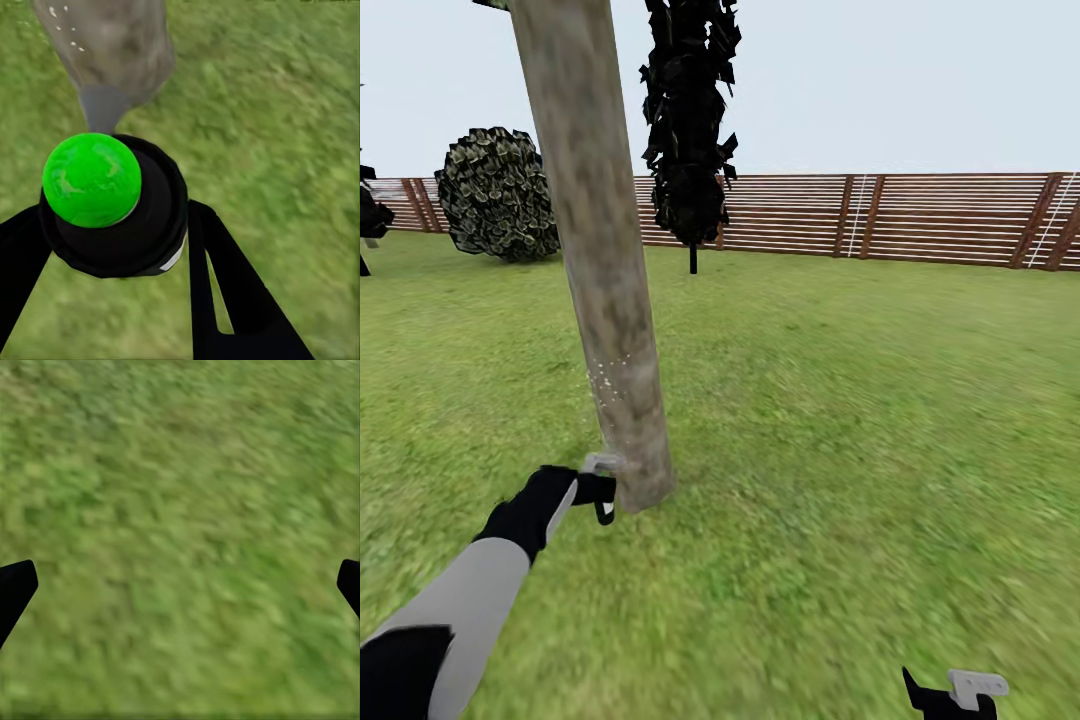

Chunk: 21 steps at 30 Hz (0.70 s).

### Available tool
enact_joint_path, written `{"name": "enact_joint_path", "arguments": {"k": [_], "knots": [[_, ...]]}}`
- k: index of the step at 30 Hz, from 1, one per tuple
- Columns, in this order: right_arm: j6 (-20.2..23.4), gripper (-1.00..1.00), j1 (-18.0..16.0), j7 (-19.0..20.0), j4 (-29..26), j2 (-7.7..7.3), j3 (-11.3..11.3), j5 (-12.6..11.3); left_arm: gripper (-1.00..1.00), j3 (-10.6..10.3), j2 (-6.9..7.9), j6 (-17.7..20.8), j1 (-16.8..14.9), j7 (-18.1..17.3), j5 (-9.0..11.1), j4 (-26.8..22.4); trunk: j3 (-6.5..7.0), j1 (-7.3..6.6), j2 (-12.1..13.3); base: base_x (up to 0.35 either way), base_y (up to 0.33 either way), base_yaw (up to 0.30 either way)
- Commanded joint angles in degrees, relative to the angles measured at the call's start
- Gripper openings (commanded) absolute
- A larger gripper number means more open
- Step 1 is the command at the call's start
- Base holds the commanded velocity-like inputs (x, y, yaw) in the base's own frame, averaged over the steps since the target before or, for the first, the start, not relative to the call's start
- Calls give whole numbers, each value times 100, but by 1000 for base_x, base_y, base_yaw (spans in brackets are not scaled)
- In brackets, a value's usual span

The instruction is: In the garden, pick up the pesticide atomizer on the floor and spray pesticide onto both trees until each tree trunk is fully covered.

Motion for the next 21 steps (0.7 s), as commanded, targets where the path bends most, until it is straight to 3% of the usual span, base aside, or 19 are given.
{"name": "enact_joint_path", "arguments": {"k": [1, 8, 11, 12, 15, 21], "knots": [[0, 100, 0, 0, 0, 0, 0, 0, -100, 6, -4, -105, -1, 28, 4, 117, 1, 0, 0, 0, 0, 0], [0, 100, 0, 0, -2, 0, 0, 0, -100, 88, 0, -221, 49, 137, -3, 294, 1, 0, 0, 0, 0, 0], [0, 100, -1, 0, -2, 0, 0, 0, -100, 344, -20, -512, 270, 469, 110, 297, 1, 0, 0, 0, 0, 0], [0, 100, 0, 0, -2, 0, 0, 0, -100, 436, -143, -945, 465, 1029, 212, 335, 1, 0, 0, 0, -174, 154], [0, 100, 0, -6, -8, 0, -4, -7, -100, 442, -438, -1032, 529, 1133, 258, 400, 1, 0, 0, 44, -245, 182], [0, 100, 0, -9, -11, -5, -5, -4, -100, 453, -465, -1059, 654, 1143, 265, 406, 1, 0, 0, 147, -257, 22]]}}
